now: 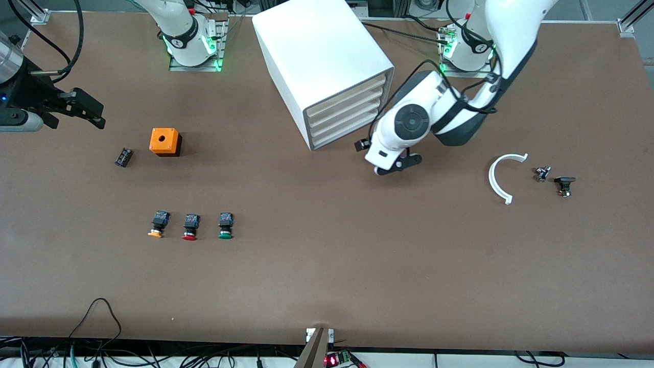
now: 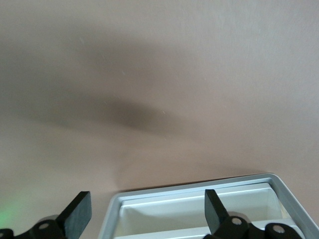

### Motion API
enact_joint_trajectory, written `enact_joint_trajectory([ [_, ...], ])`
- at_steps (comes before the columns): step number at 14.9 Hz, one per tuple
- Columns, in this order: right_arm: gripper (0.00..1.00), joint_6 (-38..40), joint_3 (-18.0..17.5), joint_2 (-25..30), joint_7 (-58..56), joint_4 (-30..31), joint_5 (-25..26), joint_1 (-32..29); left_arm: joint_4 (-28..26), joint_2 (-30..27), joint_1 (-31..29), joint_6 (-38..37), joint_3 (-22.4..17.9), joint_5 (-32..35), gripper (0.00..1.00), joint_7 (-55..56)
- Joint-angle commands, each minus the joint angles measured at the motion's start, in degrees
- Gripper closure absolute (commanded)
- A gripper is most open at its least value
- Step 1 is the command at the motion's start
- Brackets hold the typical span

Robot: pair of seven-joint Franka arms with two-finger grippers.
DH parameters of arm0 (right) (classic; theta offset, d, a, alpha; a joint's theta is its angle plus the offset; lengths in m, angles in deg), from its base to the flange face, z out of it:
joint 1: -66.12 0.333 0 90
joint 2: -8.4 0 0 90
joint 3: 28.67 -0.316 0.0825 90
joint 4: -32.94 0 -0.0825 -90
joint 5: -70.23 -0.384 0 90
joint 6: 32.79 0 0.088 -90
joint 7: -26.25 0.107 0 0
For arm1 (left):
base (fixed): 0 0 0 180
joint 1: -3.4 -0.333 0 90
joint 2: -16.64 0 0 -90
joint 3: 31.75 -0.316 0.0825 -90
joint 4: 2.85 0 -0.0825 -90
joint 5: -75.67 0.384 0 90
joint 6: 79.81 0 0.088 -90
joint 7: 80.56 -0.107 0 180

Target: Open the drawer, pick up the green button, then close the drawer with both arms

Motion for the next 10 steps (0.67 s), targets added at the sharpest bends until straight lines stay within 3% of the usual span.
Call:
enact_joint_trajectory([
  [1,0.01,1.34,-0.45,-0.69,0.36,-1.72,0.30,-0.38,1.05,-3.07,-2.55,-3.08,0.26,-0.37,0.00,-6.92],
  [4,0.01,1.25,-0.45,-0.60,0.36,-1.81,0.48,-0.38,2.88,-5.10,-6.50,-6.68,0.17,1.02,0.00,-15.53],
  [10,0.01,1.25,-0.45,-0.60,0.36,-1.81,0.40,-0.38,13.17,-5.19,-7.39,-15.91,-0.09,10.43,0.00,-25.47],
])
